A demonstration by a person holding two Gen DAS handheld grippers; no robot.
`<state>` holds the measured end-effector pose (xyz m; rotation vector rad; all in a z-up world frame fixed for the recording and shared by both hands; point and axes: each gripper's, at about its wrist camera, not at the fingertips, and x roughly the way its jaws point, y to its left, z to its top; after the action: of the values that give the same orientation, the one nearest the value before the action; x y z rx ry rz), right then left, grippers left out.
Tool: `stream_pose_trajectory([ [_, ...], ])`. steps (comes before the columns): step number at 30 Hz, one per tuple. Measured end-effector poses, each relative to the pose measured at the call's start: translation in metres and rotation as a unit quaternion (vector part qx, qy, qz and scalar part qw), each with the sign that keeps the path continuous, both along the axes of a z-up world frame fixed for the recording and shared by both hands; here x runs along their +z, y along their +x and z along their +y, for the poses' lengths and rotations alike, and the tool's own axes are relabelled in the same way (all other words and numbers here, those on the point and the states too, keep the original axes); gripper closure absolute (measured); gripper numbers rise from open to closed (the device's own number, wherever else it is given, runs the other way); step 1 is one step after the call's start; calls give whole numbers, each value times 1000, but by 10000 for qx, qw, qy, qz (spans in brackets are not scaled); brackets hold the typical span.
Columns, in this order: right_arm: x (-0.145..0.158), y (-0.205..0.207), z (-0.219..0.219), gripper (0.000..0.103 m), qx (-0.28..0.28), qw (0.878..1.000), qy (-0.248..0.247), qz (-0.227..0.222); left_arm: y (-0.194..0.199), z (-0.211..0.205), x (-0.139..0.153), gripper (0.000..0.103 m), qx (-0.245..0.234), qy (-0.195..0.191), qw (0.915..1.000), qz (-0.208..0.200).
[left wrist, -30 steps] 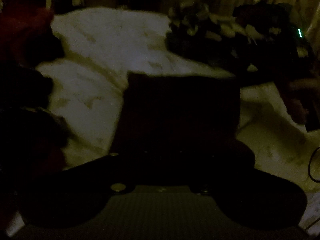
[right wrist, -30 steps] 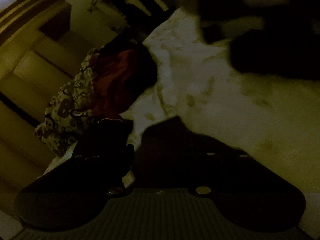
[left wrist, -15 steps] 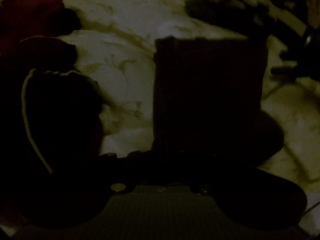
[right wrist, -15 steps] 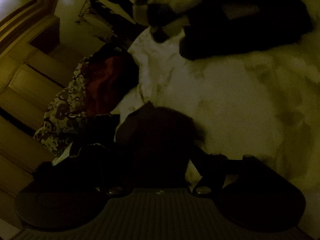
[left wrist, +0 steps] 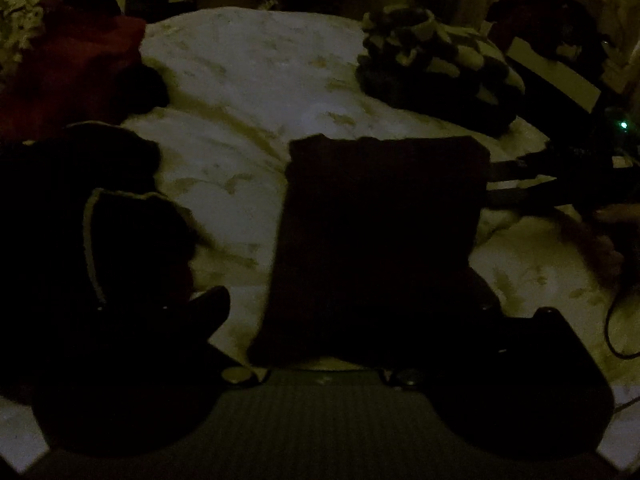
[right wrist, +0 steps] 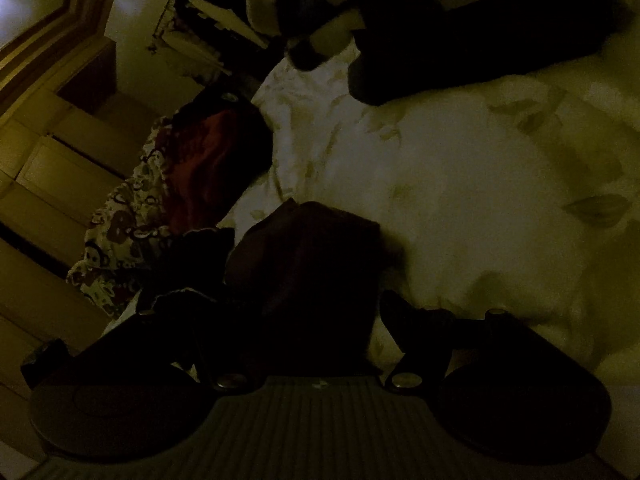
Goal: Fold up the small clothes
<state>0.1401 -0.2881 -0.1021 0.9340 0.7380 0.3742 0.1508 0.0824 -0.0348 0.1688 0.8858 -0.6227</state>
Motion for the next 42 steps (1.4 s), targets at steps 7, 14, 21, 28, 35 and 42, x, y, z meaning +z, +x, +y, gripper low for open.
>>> stream_pose_trajectory([
  [7,-8,7,3,0,41,10000,65,-60,0,-12,-14,0,169,-88,9995,265],
  [14,-10,9,6,0,89,9999,93,-47,8,-3,-27,0,354,-580,9949,749],
  [21,-16,15,10,0,148,9995,265,17,33,9,-52,0,734,-1378,9769,1457],
  [28,-23,27,14,0,121,9988,467,-21,45,-13,-61,31,695,-1260,9803,1351],
  [35,-29,37,20,23,132,9989,458,-24,60,30,-73,68,1072,-2218,9509,1873],
  [42,-34,32,18,63,5,9983,581,-48,53,17,-62,91,711,-2643,9425,1916],
])
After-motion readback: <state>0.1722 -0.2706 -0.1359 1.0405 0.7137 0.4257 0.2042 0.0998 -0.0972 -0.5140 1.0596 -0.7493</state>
